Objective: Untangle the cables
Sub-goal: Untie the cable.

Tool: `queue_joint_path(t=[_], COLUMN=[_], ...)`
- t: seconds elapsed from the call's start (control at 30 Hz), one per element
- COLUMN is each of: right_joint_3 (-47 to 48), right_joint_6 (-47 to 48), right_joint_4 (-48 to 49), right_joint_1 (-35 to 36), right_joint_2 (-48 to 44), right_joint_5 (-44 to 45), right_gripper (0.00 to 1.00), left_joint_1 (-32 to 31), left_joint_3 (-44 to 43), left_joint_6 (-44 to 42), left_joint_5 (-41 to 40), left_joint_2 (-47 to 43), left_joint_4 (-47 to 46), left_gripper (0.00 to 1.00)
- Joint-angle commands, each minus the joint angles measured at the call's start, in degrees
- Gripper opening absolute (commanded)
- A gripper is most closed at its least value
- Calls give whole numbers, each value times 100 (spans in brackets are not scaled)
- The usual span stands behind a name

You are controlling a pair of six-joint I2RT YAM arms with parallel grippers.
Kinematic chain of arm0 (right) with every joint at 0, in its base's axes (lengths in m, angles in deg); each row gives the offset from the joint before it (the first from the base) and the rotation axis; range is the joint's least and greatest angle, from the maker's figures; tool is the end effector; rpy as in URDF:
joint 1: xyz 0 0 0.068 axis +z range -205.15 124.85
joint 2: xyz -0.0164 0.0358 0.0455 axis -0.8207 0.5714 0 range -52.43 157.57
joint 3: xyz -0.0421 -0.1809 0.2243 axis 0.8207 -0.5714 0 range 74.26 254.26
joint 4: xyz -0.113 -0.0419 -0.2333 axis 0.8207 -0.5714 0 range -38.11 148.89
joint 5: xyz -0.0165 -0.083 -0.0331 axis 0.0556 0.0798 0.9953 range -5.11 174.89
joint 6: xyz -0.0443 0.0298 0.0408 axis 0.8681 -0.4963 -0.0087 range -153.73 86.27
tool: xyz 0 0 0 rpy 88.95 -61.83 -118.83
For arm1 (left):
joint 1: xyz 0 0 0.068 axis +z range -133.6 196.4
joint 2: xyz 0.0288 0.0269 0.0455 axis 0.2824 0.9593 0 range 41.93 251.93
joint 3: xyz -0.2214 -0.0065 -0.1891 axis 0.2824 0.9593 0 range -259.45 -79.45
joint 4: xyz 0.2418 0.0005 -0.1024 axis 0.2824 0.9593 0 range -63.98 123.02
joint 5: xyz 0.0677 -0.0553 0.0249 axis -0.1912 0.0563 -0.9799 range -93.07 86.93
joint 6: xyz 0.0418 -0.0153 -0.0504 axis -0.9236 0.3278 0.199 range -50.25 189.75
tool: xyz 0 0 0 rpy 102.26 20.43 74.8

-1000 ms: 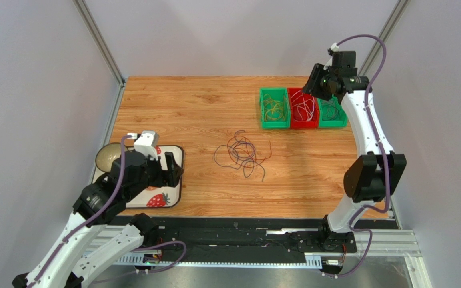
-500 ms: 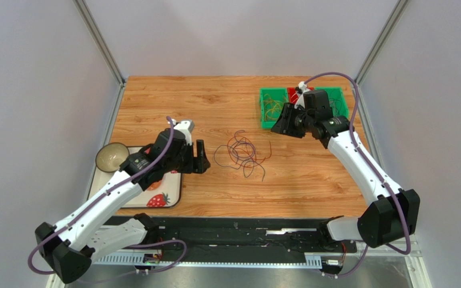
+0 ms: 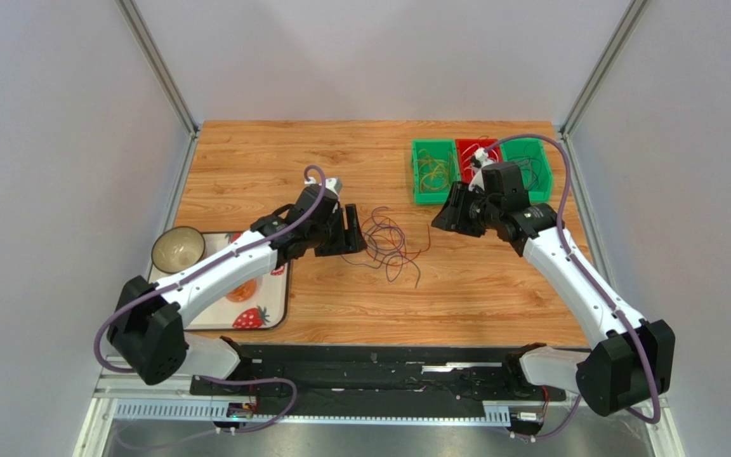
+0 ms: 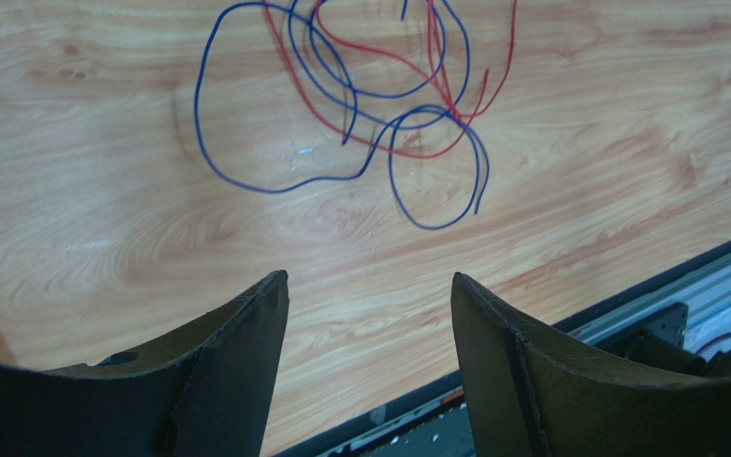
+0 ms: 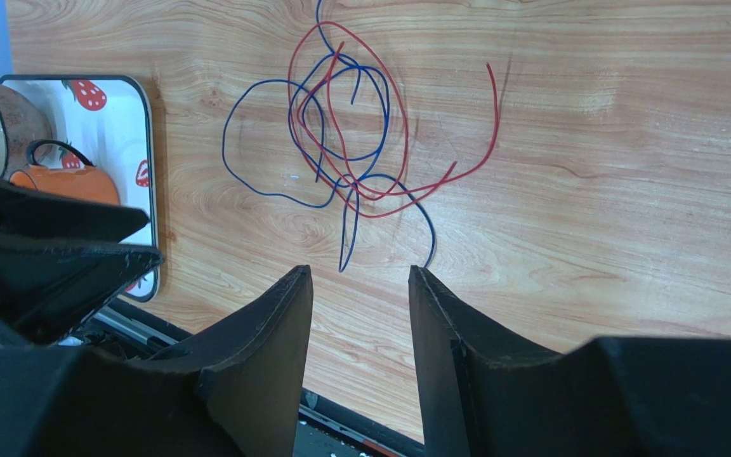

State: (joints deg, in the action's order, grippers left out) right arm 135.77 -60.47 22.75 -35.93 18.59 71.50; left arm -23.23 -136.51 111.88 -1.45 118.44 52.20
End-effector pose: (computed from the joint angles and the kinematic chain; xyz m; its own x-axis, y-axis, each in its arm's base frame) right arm 0.2498 0.1002 0.3094 -0.8159 0.1791 -0.5498 -0.1186 0.8787 0.4624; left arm 0.2265 -0.1896 0.2720 -0.8462 -0.1697 -0.5051 0.1150 0.8674 -0.4841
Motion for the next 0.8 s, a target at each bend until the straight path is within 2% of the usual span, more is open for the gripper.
queue_joint_path(t=[0.0,0.2,0.23,0.37,0.43,0.77], right_joint_3=[-131,-158,-166,-193,-280,-500], right_joint_6=[2,152,169,134,73,99], right_joint_4=[151,11,-7,-51,-16,-51], right_joint_1=[20,20,20,20,11,20], right_joint_2=[-282,-414,-457,-624,-721,-906], right_joint_5=[134,266,284,529,548,477], right_gripper=[45,45,45,45,45,45], left_joint_1=[-9,0,26,193,220,228], left_joint_3=[-359,-263,-184,519,678,468], left_joint_6=[673,1525,1909,2975,3335,3609], left_joint_5=[-118,-285,-251,-94,-93,13], left_joint_2=[373,725,742,769,848,1568], left_joint_4=[-788,-1360,-1465,-2762,-2951,-3145], left_gripper=[71,70,70,70,68,65])
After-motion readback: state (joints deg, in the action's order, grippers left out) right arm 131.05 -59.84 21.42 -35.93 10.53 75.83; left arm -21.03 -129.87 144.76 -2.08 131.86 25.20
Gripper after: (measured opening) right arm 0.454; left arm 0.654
